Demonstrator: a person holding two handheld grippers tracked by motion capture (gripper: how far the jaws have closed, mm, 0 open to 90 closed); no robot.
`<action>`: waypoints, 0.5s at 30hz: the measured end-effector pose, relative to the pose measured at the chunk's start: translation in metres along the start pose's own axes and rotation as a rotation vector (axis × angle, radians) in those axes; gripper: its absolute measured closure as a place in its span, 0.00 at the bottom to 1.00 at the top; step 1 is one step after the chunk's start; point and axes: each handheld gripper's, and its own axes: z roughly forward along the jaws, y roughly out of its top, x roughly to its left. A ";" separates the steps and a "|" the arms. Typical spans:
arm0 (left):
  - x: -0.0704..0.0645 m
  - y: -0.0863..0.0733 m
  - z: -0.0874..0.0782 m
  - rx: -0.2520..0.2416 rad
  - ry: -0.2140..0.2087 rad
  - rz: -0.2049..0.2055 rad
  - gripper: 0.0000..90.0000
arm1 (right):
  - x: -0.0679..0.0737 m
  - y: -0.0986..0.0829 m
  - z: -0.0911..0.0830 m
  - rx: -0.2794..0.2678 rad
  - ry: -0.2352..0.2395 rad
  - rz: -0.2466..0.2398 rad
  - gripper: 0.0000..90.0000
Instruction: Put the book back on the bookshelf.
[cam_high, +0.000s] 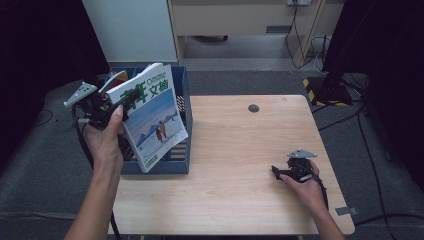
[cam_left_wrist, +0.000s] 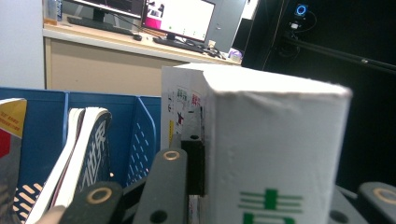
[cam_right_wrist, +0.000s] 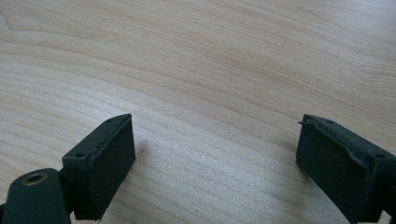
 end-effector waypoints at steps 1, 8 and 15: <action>0.000 0.000 0.001 0.000 0.002 0.000 0.82 | 0.000 0.000 0.000 0.000 0.000 0.000 0.13; 0.001 -0.003 0.007 0.006 0.024 0.005 0.81 | 0.000 0.000 0.000 0.000 0.002 0.000 0.13; 0.004 -0.005 0.013 0.005 0.041 0.000 0.81 | 0.000 0.000 0.000 -0.002 0.001 0.000 0.13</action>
